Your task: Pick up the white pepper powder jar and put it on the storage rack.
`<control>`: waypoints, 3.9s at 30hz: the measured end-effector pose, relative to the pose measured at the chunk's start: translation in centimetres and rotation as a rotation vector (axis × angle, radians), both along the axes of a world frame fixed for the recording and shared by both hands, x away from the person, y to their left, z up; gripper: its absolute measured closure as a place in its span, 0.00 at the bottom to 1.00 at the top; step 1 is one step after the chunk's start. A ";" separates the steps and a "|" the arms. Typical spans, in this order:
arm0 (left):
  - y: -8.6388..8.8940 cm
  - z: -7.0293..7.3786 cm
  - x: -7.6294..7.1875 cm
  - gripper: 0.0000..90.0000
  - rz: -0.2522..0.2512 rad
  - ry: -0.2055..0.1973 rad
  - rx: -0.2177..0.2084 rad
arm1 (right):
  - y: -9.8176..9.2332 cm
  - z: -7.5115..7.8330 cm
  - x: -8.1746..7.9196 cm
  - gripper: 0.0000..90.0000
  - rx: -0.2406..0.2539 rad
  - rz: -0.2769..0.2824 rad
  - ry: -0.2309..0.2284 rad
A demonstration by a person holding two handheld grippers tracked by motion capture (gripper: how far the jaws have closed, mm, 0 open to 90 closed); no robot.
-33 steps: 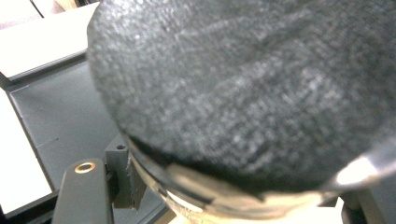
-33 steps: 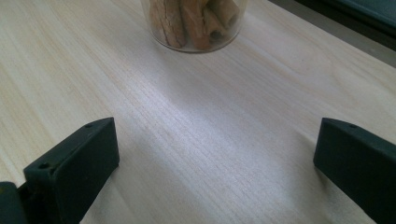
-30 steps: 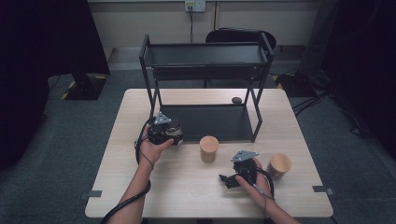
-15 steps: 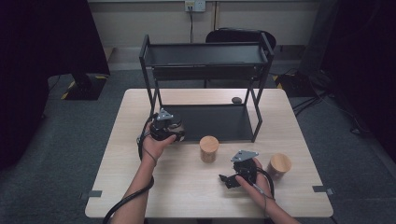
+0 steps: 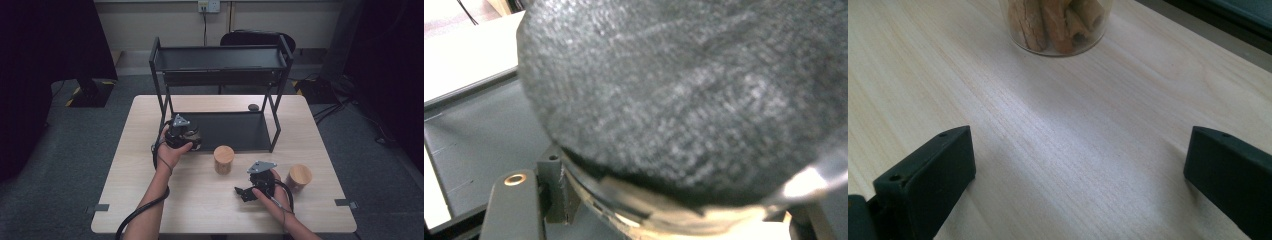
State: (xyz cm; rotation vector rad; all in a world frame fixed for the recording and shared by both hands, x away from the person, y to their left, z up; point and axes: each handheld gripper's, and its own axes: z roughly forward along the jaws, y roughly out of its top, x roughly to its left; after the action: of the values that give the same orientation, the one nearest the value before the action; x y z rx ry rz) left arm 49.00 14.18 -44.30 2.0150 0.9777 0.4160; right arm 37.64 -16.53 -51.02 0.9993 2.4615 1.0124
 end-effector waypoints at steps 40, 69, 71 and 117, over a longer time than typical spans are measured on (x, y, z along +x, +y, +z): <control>-1.1 -1.3 2.7 0.34 0.060 0.021 0.025 | 0.0 0.0 0.0 0.00 0.000 0.000 0.000; -1.6 -2.2 4.4 0.34 0.088 0.035 0.032 | 0.0 0.0 0.0 0.00 0.000 0.000 0.000; -1.6 -2.2 4.4 0.34 0.091 0.036 0.032 | 0.0 0.0 0.0 0.00 0.000 0.000 0.000; -2.3 -3.1 5.5 0.33 0.117 0.034 0.038 | 0.0 0.0 0.0 0.00 0.000 0.000 0.000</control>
State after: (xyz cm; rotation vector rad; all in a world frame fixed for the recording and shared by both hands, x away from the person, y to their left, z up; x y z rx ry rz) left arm 54.53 11.84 -47.42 2.0111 1.1195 0.4679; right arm 37.64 -16.53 -51.02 0.9994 2.4613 1.0120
